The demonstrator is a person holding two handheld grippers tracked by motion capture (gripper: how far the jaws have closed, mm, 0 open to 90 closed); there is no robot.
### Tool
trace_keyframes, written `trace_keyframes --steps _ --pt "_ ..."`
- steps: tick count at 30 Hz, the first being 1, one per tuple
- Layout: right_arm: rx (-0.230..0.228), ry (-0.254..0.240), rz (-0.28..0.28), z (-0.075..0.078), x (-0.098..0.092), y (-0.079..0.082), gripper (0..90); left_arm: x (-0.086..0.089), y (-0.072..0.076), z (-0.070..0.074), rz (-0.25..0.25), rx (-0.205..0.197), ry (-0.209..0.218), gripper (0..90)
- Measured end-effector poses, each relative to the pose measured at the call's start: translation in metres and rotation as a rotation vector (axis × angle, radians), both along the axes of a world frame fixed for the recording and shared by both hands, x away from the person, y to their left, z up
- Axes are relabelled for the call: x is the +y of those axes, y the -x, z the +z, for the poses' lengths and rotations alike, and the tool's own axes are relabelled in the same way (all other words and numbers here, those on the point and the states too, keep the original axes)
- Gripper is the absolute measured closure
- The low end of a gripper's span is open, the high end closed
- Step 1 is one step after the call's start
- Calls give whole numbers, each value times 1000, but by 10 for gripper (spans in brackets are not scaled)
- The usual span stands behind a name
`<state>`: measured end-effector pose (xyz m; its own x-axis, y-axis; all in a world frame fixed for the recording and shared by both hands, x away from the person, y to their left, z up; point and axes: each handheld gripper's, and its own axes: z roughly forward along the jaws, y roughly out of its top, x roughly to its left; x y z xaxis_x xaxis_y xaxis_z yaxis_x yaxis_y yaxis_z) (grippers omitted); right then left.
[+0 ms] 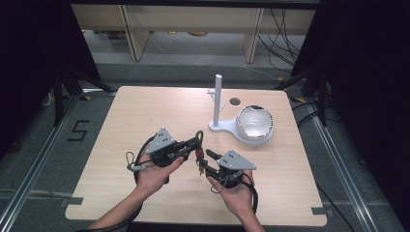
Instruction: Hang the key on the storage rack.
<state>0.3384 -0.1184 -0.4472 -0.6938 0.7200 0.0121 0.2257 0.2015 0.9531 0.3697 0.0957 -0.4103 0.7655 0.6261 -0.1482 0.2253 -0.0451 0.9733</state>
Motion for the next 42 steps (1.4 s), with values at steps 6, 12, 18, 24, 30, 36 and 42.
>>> trace_keyframes --steps 6,12,18,24,30,36,42 --pt "28 19 -20 -1 -8 2 589 6 -4 0 38 -20 -19 833" --pt "33 33 -22 -3 -16 3 587 11 -6 2 70 -39 -52 833" --pt "47 44 -39 -3 -26 5 587 20 -12 6 115 -65 -67 833" --pt "60 49 -76 -5 -36 9 587 28 -17 7 151 -84 -83 833" --pt "60 70 -84 -6 -44 11 590 34 -22 8 178 -96 -86 833" --pt "67 65 -94 -7 -50 13 591 38 -25 7 195 -97 -96 833" --pt "56 68 -97 -8 -55 14 591 41 -28 9 206 -108 -103 833"
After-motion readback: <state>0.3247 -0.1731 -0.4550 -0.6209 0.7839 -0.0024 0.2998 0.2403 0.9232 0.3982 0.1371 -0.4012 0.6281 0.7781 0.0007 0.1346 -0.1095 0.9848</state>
